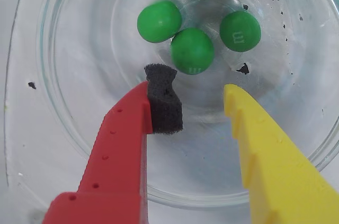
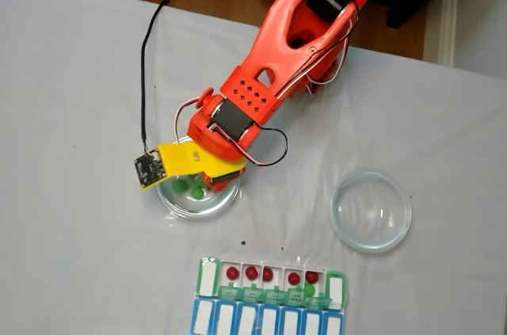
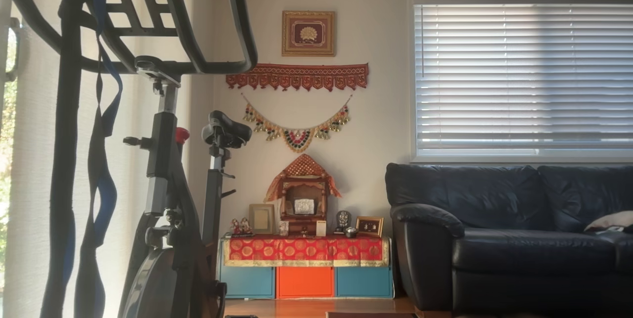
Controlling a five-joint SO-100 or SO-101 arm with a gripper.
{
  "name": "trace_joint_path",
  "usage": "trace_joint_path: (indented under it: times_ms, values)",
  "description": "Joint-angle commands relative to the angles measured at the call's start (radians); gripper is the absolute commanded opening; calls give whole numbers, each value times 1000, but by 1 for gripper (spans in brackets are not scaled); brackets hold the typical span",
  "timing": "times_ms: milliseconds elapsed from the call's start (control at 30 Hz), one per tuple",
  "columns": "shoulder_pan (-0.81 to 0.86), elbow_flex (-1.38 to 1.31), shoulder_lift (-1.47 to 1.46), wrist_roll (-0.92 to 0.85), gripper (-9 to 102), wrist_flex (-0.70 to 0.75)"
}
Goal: Sort medicines into box.
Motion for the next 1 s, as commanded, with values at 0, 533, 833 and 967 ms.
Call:
trace_joint_path:
  times_ms: [0, 533, 833, 967]
  values:
    - [-5, -17, 20, -6, 17, -14]
    - [5, -15, -5, -43, 19, -69]
    - [3, 0, -8, -66, 19, -87]
    - [0, 9, -11, -75, 19, -92]
